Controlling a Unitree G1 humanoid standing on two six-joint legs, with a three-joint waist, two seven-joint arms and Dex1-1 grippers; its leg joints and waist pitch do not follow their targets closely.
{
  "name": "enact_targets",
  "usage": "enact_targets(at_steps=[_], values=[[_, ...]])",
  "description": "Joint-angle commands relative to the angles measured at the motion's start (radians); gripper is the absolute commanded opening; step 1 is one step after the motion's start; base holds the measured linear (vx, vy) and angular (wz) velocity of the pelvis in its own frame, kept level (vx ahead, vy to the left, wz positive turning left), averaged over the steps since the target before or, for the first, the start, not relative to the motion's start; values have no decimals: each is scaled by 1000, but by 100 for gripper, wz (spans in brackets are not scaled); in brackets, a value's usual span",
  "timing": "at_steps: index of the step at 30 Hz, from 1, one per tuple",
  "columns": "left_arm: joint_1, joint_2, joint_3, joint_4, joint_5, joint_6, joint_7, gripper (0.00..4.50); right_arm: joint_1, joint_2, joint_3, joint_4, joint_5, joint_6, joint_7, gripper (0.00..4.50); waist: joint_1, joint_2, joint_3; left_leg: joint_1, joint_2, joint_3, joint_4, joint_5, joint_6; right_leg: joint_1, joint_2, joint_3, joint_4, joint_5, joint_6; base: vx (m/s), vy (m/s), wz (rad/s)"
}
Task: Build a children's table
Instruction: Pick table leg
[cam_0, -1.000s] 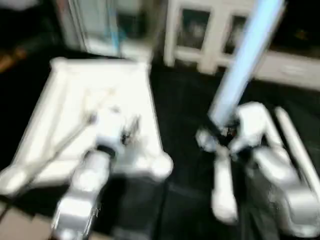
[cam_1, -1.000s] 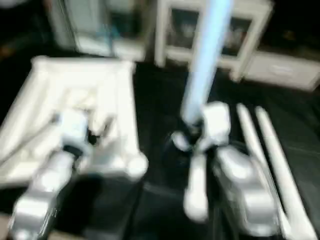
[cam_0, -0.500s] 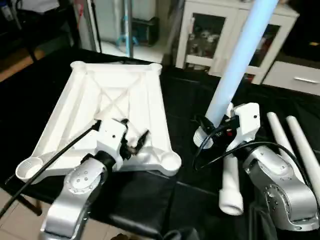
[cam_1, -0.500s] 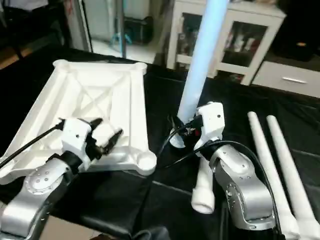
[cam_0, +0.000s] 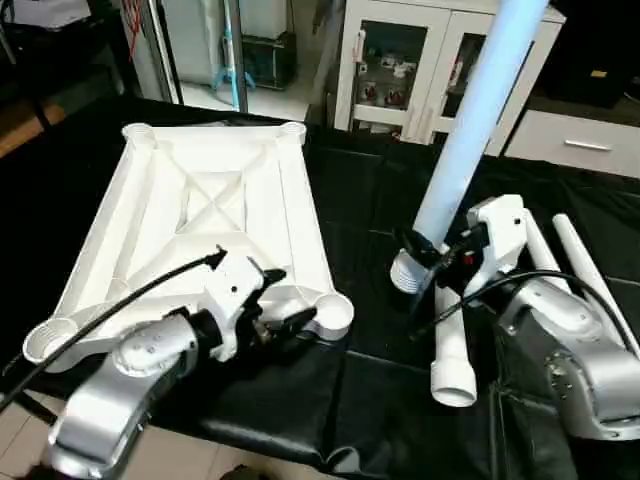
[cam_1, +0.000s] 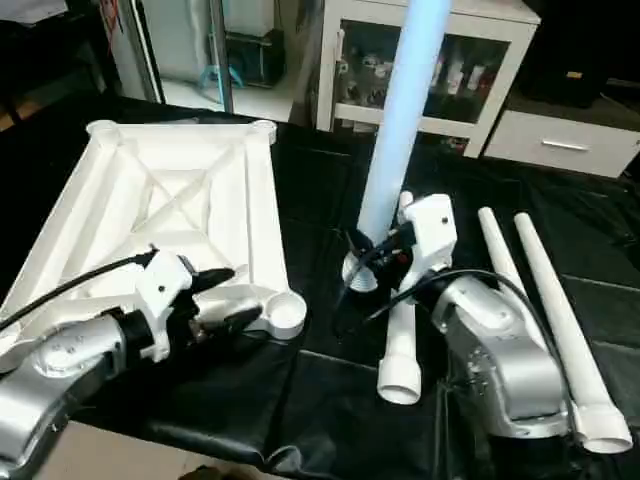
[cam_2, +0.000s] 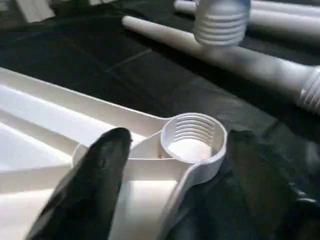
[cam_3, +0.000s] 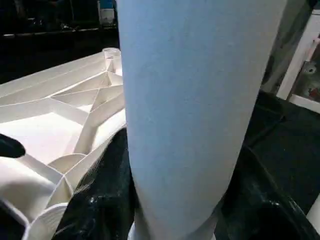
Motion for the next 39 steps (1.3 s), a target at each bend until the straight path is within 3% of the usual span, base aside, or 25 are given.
enact_targets(at_steps=[1,3,4,5,7,10,12,17,22,32,39], values=[[-16,11,-18,13,-8,7,-34,337,-5,-10,-7,7,10,0,18,186,0,4,-54,27,50,-15,-95,-333,-65,0,-33,19,-82,-199,-144,0,0,0],[-29,39,-35,21,-15,18,-82,311,5,-20,-1,-7,22,9,44,186,1,5,-59,24,49,-11,-91,-271,-49,5,-32,17,-75,-122,-156,32,-4,-4],[-30,44,-38,22,-16,18,-90,309,8,-23,-1,-10,26,10,48,186,1,4,-65,19,50,-10,-86,-189,-28,11,-30,15,-65,-21,-166,67,-8,-7],[-33,53,-46,27,-13,14,-106,309,9,-28,3,-11,29,12,58,186,4,7,-68,20,48,-6,-80,-149,-14,9,-26,13,-60,50,-182,67,-8,-7],[-42,73,-60,38,-8,4,-138,283,10,-40,11,-15,35,13,78,186,4,7,-67,20,47,-1,-77,-133,2,10,-24,13,-58,87,-199,25,-5,-2],[-69,122,-95,71,21,-23,-215,267,10,-60,18,-20,52,19,123,186,6,10,-64,27,51,3,-78,-170,5,9,-26,14,-62,45,-215,0,0,0],[-74,129,-103,81,34,-33,-225,234,10,-60,17,-21,52,19,126,186,5,9,-60,28,53,5,-82,-208,-4,7,-25,16,-64,-5,-216,0,0,0],[-89,152,-124,130,75,-74,-234,189,20,-52,22,-26,58,11,124,186,4,14,-57,36,59,8,-91,-306,-57,-2,-29,18,-71,-124,-201,0,0,0],[-112,133,-134,195,104,-113,-219,143,24,-37,19,-58,86,35,125,186,6,18,-56,39,59,8,-92,-339,-69,-8,-29,20,-77,-160,-188,0,0,0],[-164,133,-158,336,140,-179,-271,71,26,-60,42,-91,105,64,154,186,6,24,-61,35,59,8,-89,-291,-63,-3,-30,19,-69,-71,-206,0,0,0],[-176,151,-182,378,181,-221,-294,17,23,-73,37,-107,107,84,161,186,4,22,-60,37,61,7,-91,-311,-66,-3,-30,19,-70,-89,-207,0,0,0]])
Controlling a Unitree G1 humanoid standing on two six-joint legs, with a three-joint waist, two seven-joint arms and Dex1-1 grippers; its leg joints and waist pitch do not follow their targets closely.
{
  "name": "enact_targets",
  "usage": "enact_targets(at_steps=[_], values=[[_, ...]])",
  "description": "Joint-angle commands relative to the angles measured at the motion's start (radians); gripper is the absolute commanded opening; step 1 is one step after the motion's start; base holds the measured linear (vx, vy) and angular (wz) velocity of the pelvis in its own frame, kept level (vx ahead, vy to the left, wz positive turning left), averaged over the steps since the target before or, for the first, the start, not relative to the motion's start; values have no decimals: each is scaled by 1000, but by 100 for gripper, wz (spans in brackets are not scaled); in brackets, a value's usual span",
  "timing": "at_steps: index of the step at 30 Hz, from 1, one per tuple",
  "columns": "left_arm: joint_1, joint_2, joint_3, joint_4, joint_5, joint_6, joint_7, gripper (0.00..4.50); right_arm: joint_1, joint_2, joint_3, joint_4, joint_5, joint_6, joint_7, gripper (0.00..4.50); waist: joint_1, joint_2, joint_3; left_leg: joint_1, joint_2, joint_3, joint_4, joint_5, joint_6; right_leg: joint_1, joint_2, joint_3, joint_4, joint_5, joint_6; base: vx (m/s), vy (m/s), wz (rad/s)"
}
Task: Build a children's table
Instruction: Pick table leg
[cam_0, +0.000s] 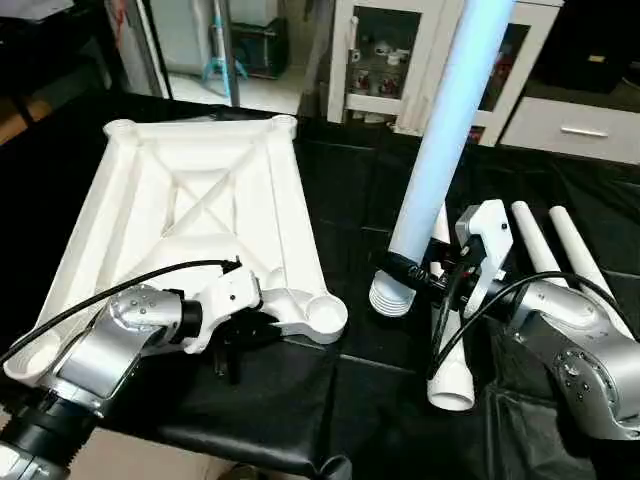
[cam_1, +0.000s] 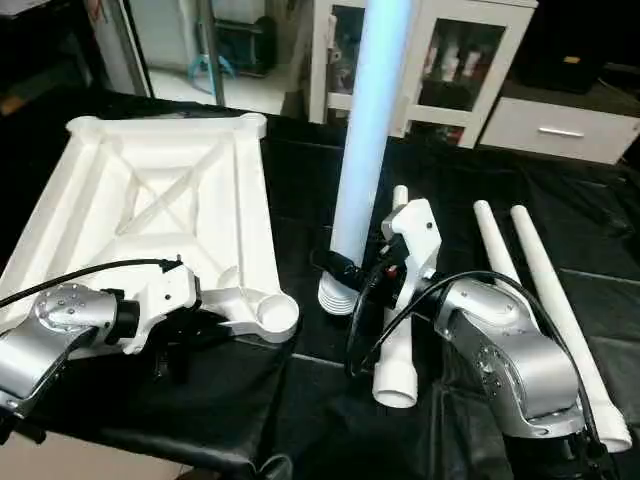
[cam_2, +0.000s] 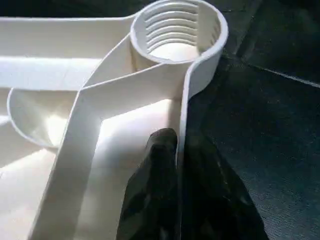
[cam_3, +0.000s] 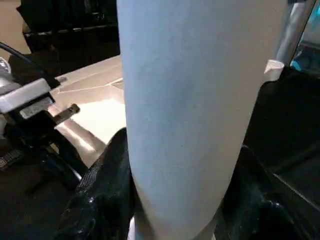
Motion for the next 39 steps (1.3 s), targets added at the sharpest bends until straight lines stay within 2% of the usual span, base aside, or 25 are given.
enact_targets(at_steps=[1,8,10,14,17,18,23,24,27,28,29,39], values=[[-3,13,-15,24,31,-8,-1,14,-2,-16,-4,-20,9,15,7,186,2,16,-59,40,43,-16,-91,-323,-71,9,-33,18,-73,-102,-203,0,0,0],[-3,25,-10,41,50,-32,-9,5,0,-22,3,-23,13,18,11,186,0,16,-61,39,43,-13,-87,-299,-58,9,-34,18,-70,-74,-220,0,0,0],[-5,19,0,38,40,-26,-8,48,-2,-21,4,-22,13,18,11,186,0,15,-61,39,43,-13,-87,-299,-58,9,-34,18,-69,-76,-223,0,0,0],[-2,16,13,25,36,-30,-5,72,-10,-20,9,-15,14,15,12,186,2,14,-59,42,45,-11,-87,-307,-55,6,-35,19,-72,-97,-223,0,0,0],[3,19,18,16,29,-21,-13,72,-16,-22,10,-15,20,18,20,186,3,10,-59,41,45,-11,-88,-308,-57,6,-34,19,-72,-106,-220,0,0,0],[6,26,16,15,29,-20,-21,72,-18,-23,11,-14,21,19,24,186,4,13,-59,42,45,-12,-88,-309,-58,5,-34,18,-72,-109,-218,0,0,0],[9,28,18,25,36,-24,-17,72,-24,-20,10,-6,24,18,26,186,6,11,-58,42,45,-12,-89,-311,-60,4,-35,19,-72,-116,-214,0,0,0],[9,28,18,25,36,-22,-18,44,-25,-19,9,-6,26,20,26,186,6,12,-59,42,45,-12,-89,-311,-61,4,-35,19,-72,-117,-213,0,0,0],[12,28,19,26,33,-8,-29,36,-30,-10,11,-2,37,27,28,186,7,11,-59,42,44,-11,-89,-312,-61,4,-35,19,-73,-121,-211,0,0,0],[13,28,19,26,33,-7,-30,30,-30,-10,11,-2,38,27,28,186,6,7,-59,42,44,-10,-89,-311,-60,3,-35,19,-74,-124,-211,0,0,0],[15,27,17,27,35,-8,-30,6,-33,-2,15,5,39,27,26,186,6,10,-59,41,44,-11,-88,-307,-58,3,-36,19,-72,-124,-213,0,0,0],[18,-23,-21,14,34,-10,-31,0,-85,72,49,94,21,32,-20,185,2,10,-60,40,43,-9,-88,-292,-60,2,-35,19,-71,-111,-217,0,0,0]])
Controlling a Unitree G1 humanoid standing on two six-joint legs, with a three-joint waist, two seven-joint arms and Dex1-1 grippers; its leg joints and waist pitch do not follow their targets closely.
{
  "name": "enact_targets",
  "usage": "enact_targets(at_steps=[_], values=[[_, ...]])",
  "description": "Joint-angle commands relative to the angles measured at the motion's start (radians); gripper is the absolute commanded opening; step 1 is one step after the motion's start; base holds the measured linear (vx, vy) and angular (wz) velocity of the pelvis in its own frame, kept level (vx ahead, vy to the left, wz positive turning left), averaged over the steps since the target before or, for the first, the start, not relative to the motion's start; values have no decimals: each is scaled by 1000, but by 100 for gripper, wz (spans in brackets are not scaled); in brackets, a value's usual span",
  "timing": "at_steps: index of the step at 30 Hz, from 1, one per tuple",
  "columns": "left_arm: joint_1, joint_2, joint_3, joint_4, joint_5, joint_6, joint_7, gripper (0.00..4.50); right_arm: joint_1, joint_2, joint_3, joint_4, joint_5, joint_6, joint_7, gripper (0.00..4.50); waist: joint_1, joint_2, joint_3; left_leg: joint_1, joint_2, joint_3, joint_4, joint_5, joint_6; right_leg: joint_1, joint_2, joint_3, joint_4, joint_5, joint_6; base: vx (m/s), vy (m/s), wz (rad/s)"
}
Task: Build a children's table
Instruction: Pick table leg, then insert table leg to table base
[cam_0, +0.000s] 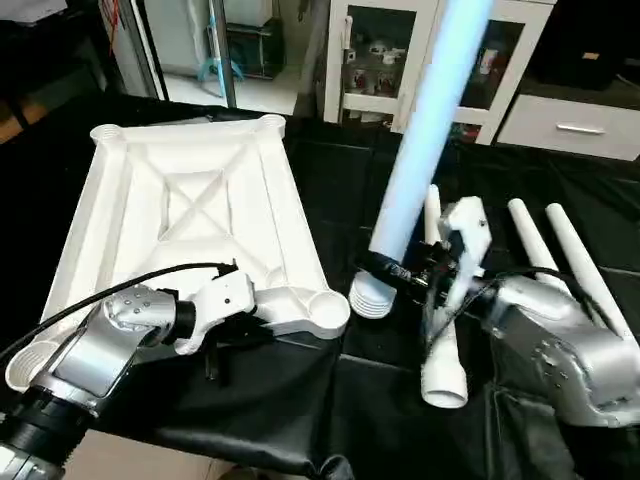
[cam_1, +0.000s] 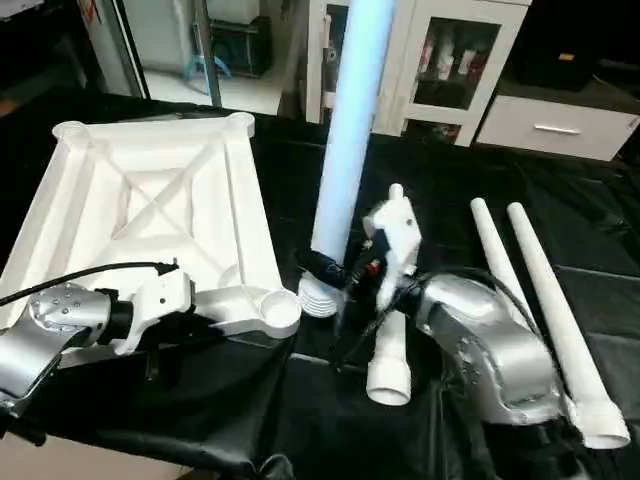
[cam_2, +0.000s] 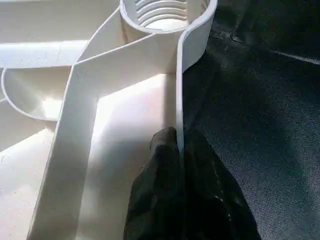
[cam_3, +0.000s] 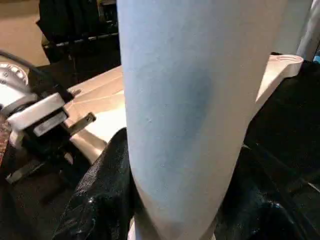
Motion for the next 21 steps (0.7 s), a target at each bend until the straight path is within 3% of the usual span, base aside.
enact_targets(at_steps=[1,6,9,11,16,21], values=[[13,-29,-40,-3,3,1,6,0,-26,9,7,22,0,18,-16,185,1,7,-59,41,42,-12,-86,-287,-58,6,-34,19,-71,-110,-215,0,0,0],[6,-51,-60,-18,12,6,1,0,-72,27,46,90,-27,42,-13,185,5,5,-60,42,42,-9,-85,-277,-60,5,-33,19,-71,-115,-214,0,0,0],[-5,-69,-66,-11,28,7,9,0,-102,20,85,122,-35,79,7,185,10,-4,-60,40,43,-8,-85,-257,-50,8,-34,20,-72,-108,-206,0,0,0],[-7,-72,-65,-10,31,8,8,0,-108,17,92,128,-34,85,14,185,16,0,-59,40,43,-7,-85,-254,-49,6,-35,20,-71,-118,-201,0,0,0],[-12,-77,-63,-13,39,5,8,0,-134,32,89,159,-23,100,17,185,19,-6,-59,39,43,-8,-86,-259,-54,5,-37,20,-73,-142,-192,0,0,0],[-9,-82,-65,-30,44,9,0,0,-153,42,106,206,-42,87,19,185,20,-4,-59,40,43,-6,-85,-252,-52,4,-36,20,-72,-133,-193,0,0,0]])
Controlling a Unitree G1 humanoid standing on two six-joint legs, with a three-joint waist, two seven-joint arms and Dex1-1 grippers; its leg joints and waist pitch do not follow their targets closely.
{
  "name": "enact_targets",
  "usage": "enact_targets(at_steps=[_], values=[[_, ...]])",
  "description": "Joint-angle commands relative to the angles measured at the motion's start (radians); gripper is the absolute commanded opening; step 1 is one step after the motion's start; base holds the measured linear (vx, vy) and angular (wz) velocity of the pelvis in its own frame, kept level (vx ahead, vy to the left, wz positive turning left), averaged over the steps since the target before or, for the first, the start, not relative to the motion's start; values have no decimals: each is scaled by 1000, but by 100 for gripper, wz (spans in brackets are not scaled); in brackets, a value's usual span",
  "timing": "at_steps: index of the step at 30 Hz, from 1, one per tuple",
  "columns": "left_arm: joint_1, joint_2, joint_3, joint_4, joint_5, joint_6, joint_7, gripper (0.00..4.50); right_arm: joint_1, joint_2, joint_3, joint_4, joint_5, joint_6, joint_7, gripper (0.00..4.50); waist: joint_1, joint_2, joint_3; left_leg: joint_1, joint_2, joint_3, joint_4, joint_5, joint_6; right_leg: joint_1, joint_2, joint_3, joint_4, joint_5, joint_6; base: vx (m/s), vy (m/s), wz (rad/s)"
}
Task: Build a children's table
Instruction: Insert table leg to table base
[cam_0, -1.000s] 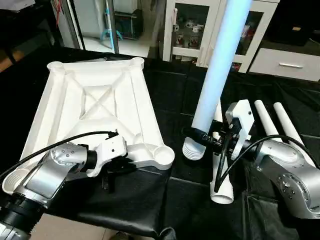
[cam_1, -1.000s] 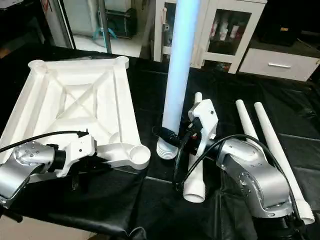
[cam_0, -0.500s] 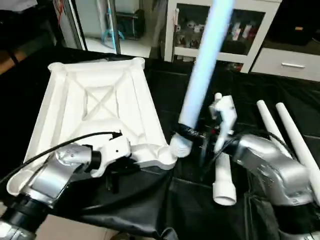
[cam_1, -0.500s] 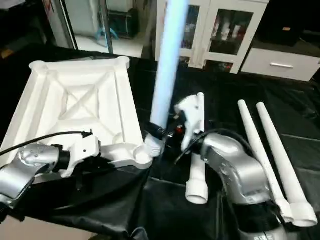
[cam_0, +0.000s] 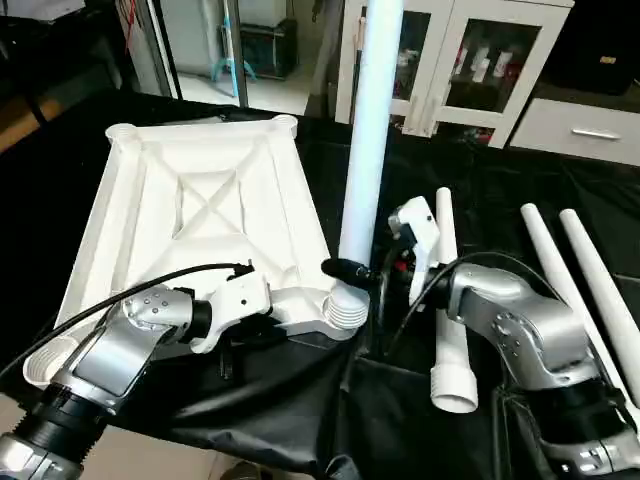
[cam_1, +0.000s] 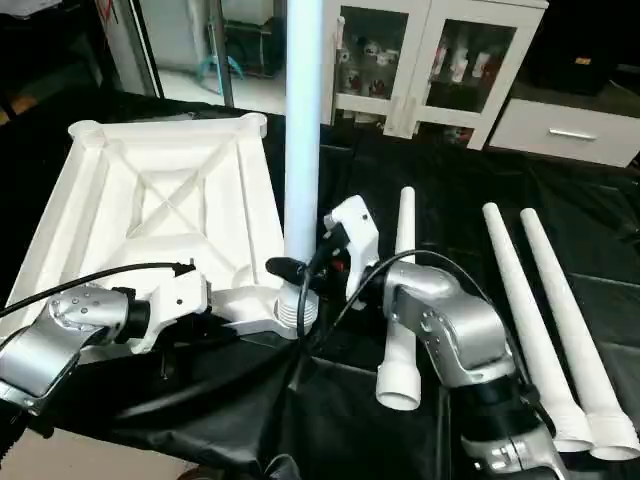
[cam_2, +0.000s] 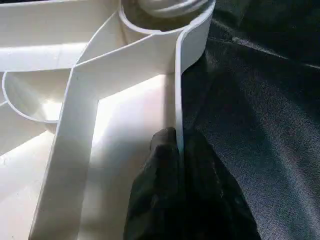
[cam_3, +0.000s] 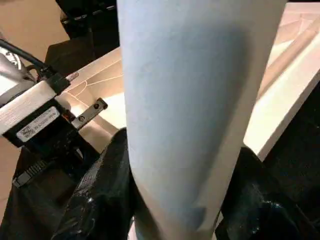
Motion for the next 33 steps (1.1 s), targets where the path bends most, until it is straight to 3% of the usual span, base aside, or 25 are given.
enact_targets(at_steps=[1,10,12,13,15,22,27,33], values=[[8,-27,-46,-21,1,-4,-4,0,-14,1,13,22,-22,-6,2,185,-4,-4,-58,40,44,-11,-86,-253,-54,4,-35,19,-71,-137,-192,0,0,0],[10,-33,-51,-28,10,-8,-11,0,-54,22,56,121,-72,-54,20,185,-5,-2,-58,40,44,-10,-87,-271,-61,2,-35,19,-73,-153,-190,0,0,0],[8,-36,-49,-25,13,-11,-9,0,-59,26,58,130,-73,-57,21,185,-6,-3,-57,39,44,-11,-88,-275,-61,3,-34,19,-73,-153,-189,0,0,0],[8,-36,-49,-23,17,-13,-7,0,-61,28,59,136,-76,-59,20,185,-6,-9,-57,39,44,-10,-88,-276,-61,3,-34,19,-74,-156,-187,0,0,0],[7,-38,-46,-20,20,-13,-4,0,-64,32,57,145,-81,-63,21,185,-5,-6,-57,39,44,-11,-88,-275,-60,2,-34,19,-74,-158,-186,0,0,0],[19,-39,-34,-29,20,-6,7,0,-16,23,24,147,-69,-70,20,185,-5,-16,-57,41,46,-12,-91,-318,-72,-2,-35,20,-78,-192,-171,0,0,0],[27,-38,-30,-33,25,-6,9,0,24,22,4,138,-70,-77,15,185,-4,-16,-58,40,46,-13,-93,-319,-68,-3,-35,20,-78,-184,-166,0,0,0],[30,-42,-25,-33,29,-6,12,0,73,50,-58,157,-66,-121,-54,184,-5,-14,-57,41,46,-14,-96,-342,-73,-7,-35,20,-82,-205,-165,0,0,0]])
